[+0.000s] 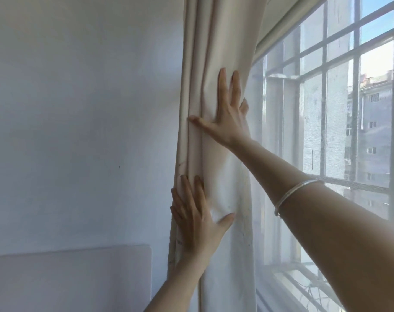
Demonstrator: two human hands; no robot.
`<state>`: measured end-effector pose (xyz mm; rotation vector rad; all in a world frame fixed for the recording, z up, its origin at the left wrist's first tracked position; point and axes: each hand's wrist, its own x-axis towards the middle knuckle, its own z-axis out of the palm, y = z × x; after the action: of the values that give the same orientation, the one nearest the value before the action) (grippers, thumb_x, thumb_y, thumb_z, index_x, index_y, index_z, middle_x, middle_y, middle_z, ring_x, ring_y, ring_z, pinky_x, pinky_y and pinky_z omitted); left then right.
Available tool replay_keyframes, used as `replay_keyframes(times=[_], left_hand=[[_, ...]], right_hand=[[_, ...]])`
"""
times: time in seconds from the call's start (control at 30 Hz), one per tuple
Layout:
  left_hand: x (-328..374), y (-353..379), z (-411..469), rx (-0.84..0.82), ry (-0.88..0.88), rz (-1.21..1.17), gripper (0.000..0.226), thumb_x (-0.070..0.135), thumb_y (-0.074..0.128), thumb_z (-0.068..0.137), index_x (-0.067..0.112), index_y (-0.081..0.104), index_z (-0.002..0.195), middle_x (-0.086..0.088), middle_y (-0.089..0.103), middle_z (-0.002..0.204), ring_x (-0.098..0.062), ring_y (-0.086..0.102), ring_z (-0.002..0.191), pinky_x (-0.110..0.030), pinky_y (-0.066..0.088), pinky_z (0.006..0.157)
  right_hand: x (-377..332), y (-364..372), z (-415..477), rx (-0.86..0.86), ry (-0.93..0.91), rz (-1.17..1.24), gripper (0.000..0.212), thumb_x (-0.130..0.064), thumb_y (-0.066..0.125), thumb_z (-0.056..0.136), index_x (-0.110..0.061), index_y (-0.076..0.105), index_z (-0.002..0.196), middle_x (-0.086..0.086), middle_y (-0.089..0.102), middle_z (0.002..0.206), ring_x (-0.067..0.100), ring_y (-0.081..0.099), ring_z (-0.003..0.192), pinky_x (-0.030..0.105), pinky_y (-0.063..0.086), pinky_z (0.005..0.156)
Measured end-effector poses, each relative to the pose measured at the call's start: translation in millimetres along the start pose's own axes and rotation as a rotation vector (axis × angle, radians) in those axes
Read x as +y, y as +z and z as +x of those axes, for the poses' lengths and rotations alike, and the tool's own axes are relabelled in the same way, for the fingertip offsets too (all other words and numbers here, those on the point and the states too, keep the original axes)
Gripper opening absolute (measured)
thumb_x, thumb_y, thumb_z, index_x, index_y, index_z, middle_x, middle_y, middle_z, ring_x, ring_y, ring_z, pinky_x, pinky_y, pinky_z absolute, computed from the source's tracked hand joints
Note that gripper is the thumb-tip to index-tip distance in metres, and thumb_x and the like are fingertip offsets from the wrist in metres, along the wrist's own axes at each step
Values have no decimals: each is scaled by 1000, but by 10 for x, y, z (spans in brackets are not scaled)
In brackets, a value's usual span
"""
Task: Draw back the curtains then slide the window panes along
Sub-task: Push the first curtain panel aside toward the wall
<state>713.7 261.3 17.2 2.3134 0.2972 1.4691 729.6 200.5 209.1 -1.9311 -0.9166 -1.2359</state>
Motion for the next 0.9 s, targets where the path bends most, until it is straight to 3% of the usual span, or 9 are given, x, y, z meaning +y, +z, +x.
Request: replay_keyframes(times=[0.17,0.27,0.33,0.5,0.63,0.8,0.9], left_hand=[[-115,166,223,-67,-49,-6,114,63,67,61,20,1,144,-12,-4,155,-44,-2,140,-62,18,107],[-228,263,314,-120,-61,-9,116,65,64,62,22,-7,143,-7,-13,155,-42,-8,139,-61,14,109],[-320,319,349,-150,-64,-4,116,66,62,63,23,-11,143,-5,-18,154,-41,-11,139,-60,13,110],[-658,487,427,-219,-69,-14,116,65,62,64,23,-14,142,-3,-23,153,-39,-14,139,-58,10,111],[-891,609,485,-285,-81,-14,115,64,61,67,22,-16,141,-4,-25,152,-40,-14,139,-57,10,112],[-1143,798,560,-361,-82,7,114,59,64,68,19,-13,142,-6,-23,153,-41,-12,139,-58,14,111],[-1239,949,615,-376,-82,8,114,58,65,68,18,-11,143,-7,-21,153,-40,-10,140,-57,17,110]], right_hand=[[160,292,71,-25,-14,6,103,-57,59,74,-27,-12,142,6,-17,154,44,16,135,47,26,104],[239,514,99,-74,22,-12,97,-50,58,79,-32,-14,141,1,-19,154,46,26,127,44,36,90],[289,656,111,-103,46,-15,95,-47,57,80,-34,-14,141,-2,-20,153,46,28,124,42,38,84],[388,1087,116,-169,119,-29,95,-46,58,80,-36,-15,140,-3,-21,153,45,24,129,44,37,89],[451,1407,87,-234,194,-86,92,-43,58,81,-39,-13,140,-5,-19,153,45,30,123,38,35,73],[625,1783,19,-360,275,-138,95,-42,61,81,-39,-14,140,-6,-21,152,42,23,130,38,36,72],[750,1953,-24,-413,296,-157,95,-41,61,81,-38,-14,140,-6,-21,153,41,22,131,41,40,81]])
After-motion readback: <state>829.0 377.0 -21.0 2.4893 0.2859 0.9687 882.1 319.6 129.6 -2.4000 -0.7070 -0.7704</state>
